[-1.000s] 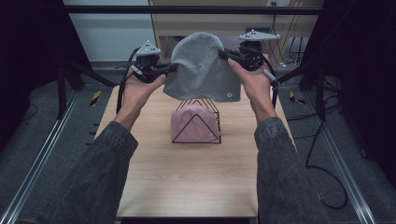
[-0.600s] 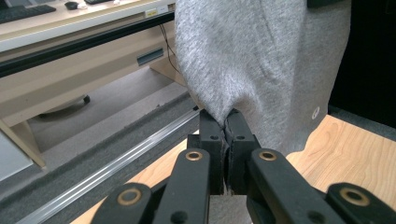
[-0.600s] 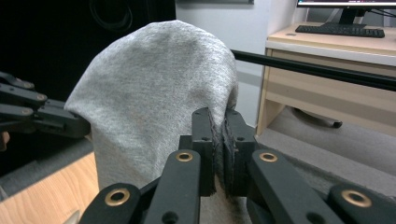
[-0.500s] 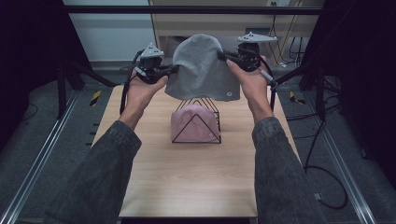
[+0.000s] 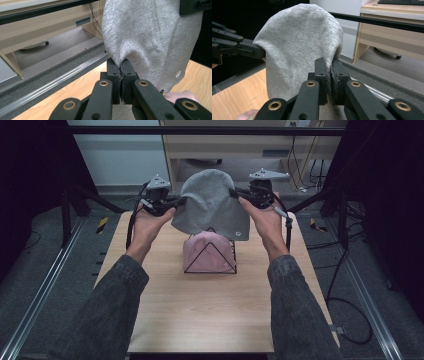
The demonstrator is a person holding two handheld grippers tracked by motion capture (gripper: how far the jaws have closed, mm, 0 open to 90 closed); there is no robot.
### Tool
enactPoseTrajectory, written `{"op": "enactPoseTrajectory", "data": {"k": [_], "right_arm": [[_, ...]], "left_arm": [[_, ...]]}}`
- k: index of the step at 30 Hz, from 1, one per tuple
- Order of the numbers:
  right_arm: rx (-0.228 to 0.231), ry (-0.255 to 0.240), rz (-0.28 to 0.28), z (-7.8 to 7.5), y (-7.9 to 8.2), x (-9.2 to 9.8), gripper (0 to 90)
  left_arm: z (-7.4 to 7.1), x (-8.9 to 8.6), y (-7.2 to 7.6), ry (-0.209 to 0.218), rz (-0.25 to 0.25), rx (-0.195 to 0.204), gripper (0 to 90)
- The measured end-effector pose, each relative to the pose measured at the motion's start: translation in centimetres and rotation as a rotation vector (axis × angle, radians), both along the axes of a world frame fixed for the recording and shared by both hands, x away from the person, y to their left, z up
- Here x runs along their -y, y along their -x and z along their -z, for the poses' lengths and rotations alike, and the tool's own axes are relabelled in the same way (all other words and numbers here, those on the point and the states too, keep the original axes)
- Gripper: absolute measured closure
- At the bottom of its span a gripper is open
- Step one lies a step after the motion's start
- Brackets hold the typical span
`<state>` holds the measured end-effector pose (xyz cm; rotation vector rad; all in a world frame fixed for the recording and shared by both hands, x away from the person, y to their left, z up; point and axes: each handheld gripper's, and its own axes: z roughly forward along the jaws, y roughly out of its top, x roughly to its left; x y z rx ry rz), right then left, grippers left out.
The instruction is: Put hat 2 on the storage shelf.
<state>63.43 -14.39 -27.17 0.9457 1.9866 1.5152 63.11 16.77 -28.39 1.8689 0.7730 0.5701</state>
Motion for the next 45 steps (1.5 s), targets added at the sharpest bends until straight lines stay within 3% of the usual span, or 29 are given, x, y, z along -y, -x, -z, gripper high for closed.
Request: {"op": "enactPoseTrajectory", "data": {"k": [17,26,34,42,45], "right_arm": [[-0.033,0.040,-0.026,1.3,0.6,-0.9,85.2],[-0.061,0.069,-0.023,3.0,0.3,-1.0,85.1],[-0.072,0.074,-0.022,4.7,0.4,-1.3,85.1],[-0.086,0.093,-0.016,5.7,0.5,-1.7,85.1],[-0.101,0.097,-0.012,6.0,0.1,-1.7,85.1]], "left_arm": [[1.4,-1.4,0.6,0.013,-0.018,-0.015,88.3],[2.8,-1.4,0.5,-0.024,-0.018,-0.020,88.3],[4.8,-1.8,1.0,-0.025,-0.028,-0.041,88.3],[5.6,-1.9,0.8,-0.028,-0.028,-0.057,88.3],[5.9,-1.7,0.5,-0.021,-0.033,-0.082,88.3]]}}
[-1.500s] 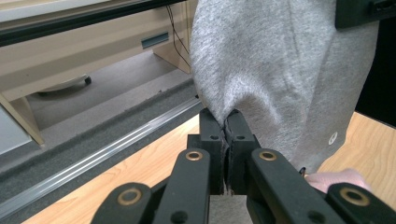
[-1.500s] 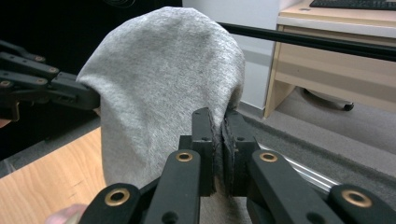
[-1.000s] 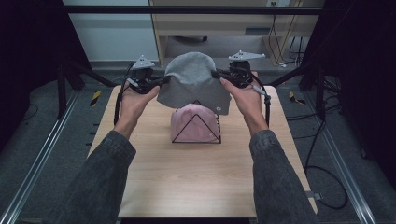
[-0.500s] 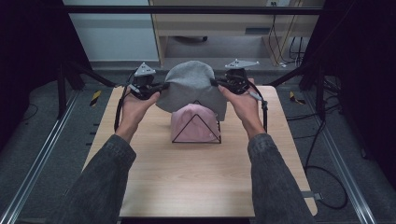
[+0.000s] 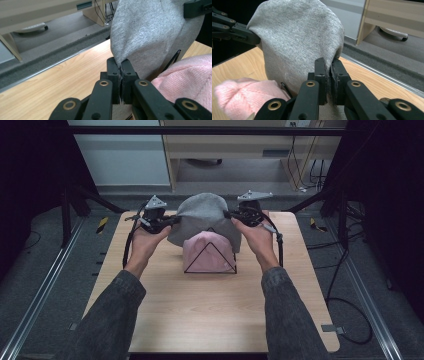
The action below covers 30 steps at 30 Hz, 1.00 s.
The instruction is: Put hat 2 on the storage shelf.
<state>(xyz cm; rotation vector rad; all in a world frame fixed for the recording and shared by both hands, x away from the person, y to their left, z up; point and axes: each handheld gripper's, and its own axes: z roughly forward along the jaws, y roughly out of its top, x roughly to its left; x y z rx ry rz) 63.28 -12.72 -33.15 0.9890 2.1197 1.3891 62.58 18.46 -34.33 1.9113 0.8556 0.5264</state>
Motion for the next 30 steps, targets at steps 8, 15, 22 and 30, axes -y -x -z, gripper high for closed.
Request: {"op": "enactPoseTrajectory", "data": {"k": [8,15,22,30], "right_arm": [[-0.019,-0.006,0.002,0.5,0.1,0.4,85.1],[-0.036,0.030,0.000,2.0,0.9,-0.2,85.0],[-0.048,0.076,0.014,2.8,1.4,-0.7,84.7],[-0.076,0.074,0.026,3.3,1.4,-0.3,84.8]], "left_arm": [[1.2,0.4,0.4,-0.027,0.004,-0.015,88.3],[3.1,-0.1,0.9,-0.031,-0.003,-0.041,88.3],[4.0,-0.2,1.2,-0.032,-0.007,-0.058,88.2],[4.6,0.4,1.4,-0.041,-0.003,-0.075,88.2]]}}
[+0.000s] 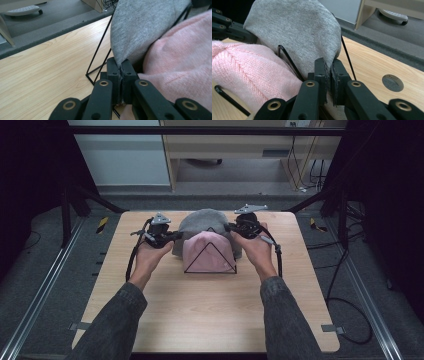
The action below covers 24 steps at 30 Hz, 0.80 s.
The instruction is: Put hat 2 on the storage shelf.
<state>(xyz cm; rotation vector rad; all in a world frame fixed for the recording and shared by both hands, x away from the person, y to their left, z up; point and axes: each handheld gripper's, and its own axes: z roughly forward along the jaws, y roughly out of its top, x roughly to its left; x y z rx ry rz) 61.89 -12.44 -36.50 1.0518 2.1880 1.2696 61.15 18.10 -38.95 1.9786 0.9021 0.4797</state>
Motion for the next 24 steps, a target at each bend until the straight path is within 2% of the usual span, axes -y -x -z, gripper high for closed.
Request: {"op": "enactPoseTrajectory", "data": {"k": [3,5,6,7,8,9,11,12,13,15,17,19,21,24], "right_arm": [[-0.011,0.011,-0.004,0.1,0.0,0.1,84.4],[-0.014,0.021,0.003,0.1,0.0,0.0,84.1],[-0.017,0.010,0.003,0.2,0.0,-0.1,83.8],[-0.022,0.024,-0.004,0.3,0.0,-0.2,83.0],[-0.024,0.041,-0.002,0.3,0.1,-0.2,82.3],[-0.023,0.031,-0.002,0.3,0.2,-0.2,81.6],[-0.027,0.044,-0.002,0.4,0.2,-0.2,79.3],[-0.025,0.037,-0.001,0.4,0.2,-0.1,78.0],[-0.034,0.019,0.003,0.4,0.2,0.0,77.4],[-0.029,0.037,0.007,0.3,0.2,0.1,76.0],[-0.022,0.016,0.010,0.1,0.3,0.3,73.9],[-0.020,0.033,0.007,-0.1,0.5,0.4,71.1],[-0.018,0.020,0.016,-0.4,0.7,0.6,68.7],[-0.014,0.025,0.026,-0.6,1.0,0.8,64.3]], "left_arm": [[0.5,0.1,-0.1,-0.018,-0.008,-0.019,88.2],[0.7,0.2,0.0,-0.004,-0.004,-0.017,88.1],[0.8,0.3,0.0,-0.014,0.000,-0.023,88.1],[0.8,0.3,0.0,-0.036,0.005,-0.015,87.9],[0.9,0.4,0.1,-0.028,0.003,-0.010,87.8],[1.0,0.4,0.1,-0.018,0.000,-0.021,87.6],[1.1,0.4,0.2,-0.031,-0.002,-0.011,87.4],[1.3,0.3,0.2,-0.022,-0.008,-0.018,87.2],[1.5,0.3,0.1,-0.027,-0.012,-0.026,86.9],[1.5,0.2,0.1,-0.046,-0.016,-0.019,84.0],[1.6,0.1,0.2,-0.017,-0.019,-0.025,83.1],[1.4,0.0,0.4,-0.025,-0.025,-0.009,81.5],[1.3,-0.1,0.5,-0.015,-0.029,-0.009,79.7],[0.8,-0.1,0.8,-0.014,-0.032,0.010,74.8]]}}
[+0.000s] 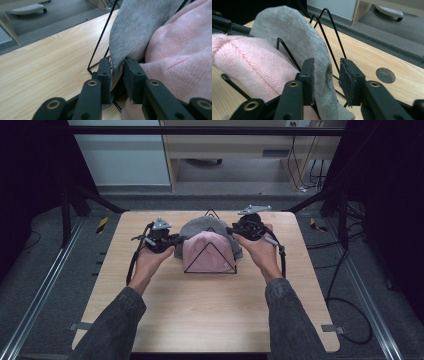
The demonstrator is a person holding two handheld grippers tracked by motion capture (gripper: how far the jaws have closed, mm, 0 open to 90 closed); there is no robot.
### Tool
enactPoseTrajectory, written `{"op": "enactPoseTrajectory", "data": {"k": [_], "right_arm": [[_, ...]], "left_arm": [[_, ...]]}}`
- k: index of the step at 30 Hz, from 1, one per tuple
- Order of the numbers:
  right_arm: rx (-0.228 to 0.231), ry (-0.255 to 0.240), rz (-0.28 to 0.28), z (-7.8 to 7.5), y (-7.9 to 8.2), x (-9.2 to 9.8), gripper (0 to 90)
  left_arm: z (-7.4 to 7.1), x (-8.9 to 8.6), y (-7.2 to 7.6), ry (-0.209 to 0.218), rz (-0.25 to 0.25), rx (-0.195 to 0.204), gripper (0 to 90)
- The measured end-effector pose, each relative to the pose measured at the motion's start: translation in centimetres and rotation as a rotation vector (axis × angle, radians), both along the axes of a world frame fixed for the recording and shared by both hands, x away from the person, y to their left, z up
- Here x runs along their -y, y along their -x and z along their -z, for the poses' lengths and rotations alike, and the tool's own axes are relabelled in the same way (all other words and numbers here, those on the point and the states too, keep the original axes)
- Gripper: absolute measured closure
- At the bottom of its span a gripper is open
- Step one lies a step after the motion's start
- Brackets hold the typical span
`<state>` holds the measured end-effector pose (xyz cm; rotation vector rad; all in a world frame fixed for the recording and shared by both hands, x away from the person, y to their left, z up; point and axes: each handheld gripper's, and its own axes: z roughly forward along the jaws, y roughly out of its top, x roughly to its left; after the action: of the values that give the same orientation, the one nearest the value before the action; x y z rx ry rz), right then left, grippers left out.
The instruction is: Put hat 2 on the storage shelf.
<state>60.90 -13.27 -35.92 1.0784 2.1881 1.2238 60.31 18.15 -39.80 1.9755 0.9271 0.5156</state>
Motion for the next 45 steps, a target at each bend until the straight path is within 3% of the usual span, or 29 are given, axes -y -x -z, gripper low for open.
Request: {"op": "enactPoseTrajectory", "data": {"k": [5,8,12,14,17,19,21,24,26,29,33,38,45], "right_arm": [[0.001,-0.014,0.010,-0.4,0.5,0.1,58.8],[0.010,-0.032,0.010,-0.7,0.7,0.0,56.2],[0.016,-0.056,0.021,-1.2,1.1,-0.1,42.6],[0.021,-0.062,0.028,-1.6,1.4,-0.1,34.9],[0.017,-0.094,0.031,-2.2,2.1,0.2,22.5],[0.018,-0.080,0.032,-2.5,2.6,0.4,17.6],[0.037,-0.077,0.033,-2.6,3.5,0.8,15.0],[0.039,-0.077,0.023,-2.1,5.2,1.6,11.2],[0.044,-0.060,0.016,-1.5,6.4,2.3,11.5],[0.028,-0.039,0.006,-0.3,8.1,3.4,9.9],[0.001,-0.021,0.011,1.9,10.0,4.8,8.2],[-0.069,0.005,0.029,5.5,11.4,6.3,8.1],[-0.165,0.012,0.049,9.2,12.4,7.4,8.0]], "left_arm": [[-0.6,-0.1,0.3,0.002,-0.016,0.011,64.6],[-1.1,-0.2,0.6,0.006,-0.029,0.014,53.8],[-1.9,-0.3,1.1,0.040,-0.018,0.015,38.4],[-2.4,-0.4,1.6,0.030,-0.007,0.021,30.1],[-3.0,-0.6,2.6,0.024,0.025,0.015,18.3],[-3.3,-0.7,3.6,0.011,0.062,0.017,12.0],[-3.6,-0.9,5.0,-0.014,0.091,0.034,10.0],[-3.4,-1.5,6.9,-0.008,0.139,0.033,6.5],[-2.7,-2.2,8.2,0.011,0.166,0.030,6.3],[-1.2,-3.0,10.0,-0.025,0.177,0.034,6.1],[1.0,-3.5,11.6,-0.088,0.199,-0.004,5.3],[3.7,-4.3,11.9,-0.182,0.188,-0.081,5.5],[6.6,-5.5,11.4,-0.204,0.140,-0.183,5.6]]}}
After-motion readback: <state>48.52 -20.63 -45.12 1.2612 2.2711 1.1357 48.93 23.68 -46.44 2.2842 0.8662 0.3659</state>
